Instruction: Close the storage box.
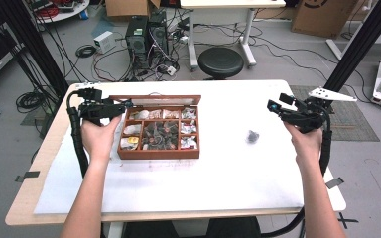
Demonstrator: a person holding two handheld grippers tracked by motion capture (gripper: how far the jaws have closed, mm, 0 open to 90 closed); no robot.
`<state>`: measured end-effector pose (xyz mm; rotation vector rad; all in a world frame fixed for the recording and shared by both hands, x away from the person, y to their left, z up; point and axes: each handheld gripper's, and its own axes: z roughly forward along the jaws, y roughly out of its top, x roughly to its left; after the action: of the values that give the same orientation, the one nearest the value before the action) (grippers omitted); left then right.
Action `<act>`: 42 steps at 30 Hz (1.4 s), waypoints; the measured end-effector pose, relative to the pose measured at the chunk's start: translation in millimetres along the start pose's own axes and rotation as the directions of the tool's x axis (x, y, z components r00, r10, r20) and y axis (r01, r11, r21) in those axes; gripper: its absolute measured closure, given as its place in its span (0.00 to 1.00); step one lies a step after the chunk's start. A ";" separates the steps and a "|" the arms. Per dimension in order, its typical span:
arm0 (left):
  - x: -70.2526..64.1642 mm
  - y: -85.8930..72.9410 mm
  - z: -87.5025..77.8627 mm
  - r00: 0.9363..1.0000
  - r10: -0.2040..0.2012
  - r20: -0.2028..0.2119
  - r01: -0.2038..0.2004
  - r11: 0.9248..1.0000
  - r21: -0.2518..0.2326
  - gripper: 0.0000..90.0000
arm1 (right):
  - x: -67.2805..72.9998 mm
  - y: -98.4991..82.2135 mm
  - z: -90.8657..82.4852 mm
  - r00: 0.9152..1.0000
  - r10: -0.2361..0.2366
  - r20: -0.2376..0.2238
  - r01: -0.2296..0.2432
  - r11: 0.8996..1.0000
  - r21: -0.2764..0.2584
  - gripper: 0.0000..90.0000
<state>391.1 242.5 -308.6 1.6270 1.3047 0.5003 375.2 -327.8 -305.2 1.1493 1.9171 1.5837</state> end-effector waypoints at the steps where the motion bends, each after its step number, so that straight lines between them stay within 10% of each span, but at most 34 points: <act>1: 0.2 -2.2 -0.6 1.000 -0.007 0.003 0.007 1.000 -0.003 0.28 | 0.1 0.0 -0.1 1.000 0.000 0.000 0.000 1.000 -0.001 0.36; 20: 6.6 -30.9 -8.8 0.995 -0.076 0.062 0.074 0.997 0.029 0.44 | 2.6 0.1 0.9 1.000 -0.003 0.000 0.003 1.000 -0.008 0.36; 42: -2.0 -68.3 -9.9 0.999 0.051 0.016 -0.052 0.998 0.045 0.42 | 3.0 -0.1 1.4 1.000 0.001 -0.001 -0.001 1.000 -0.007 0.36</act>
<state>347.4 242.9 -362.0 1.7027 1.2741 0.4916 374.4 -324.6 -305.2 1.1467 1.9112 1.5905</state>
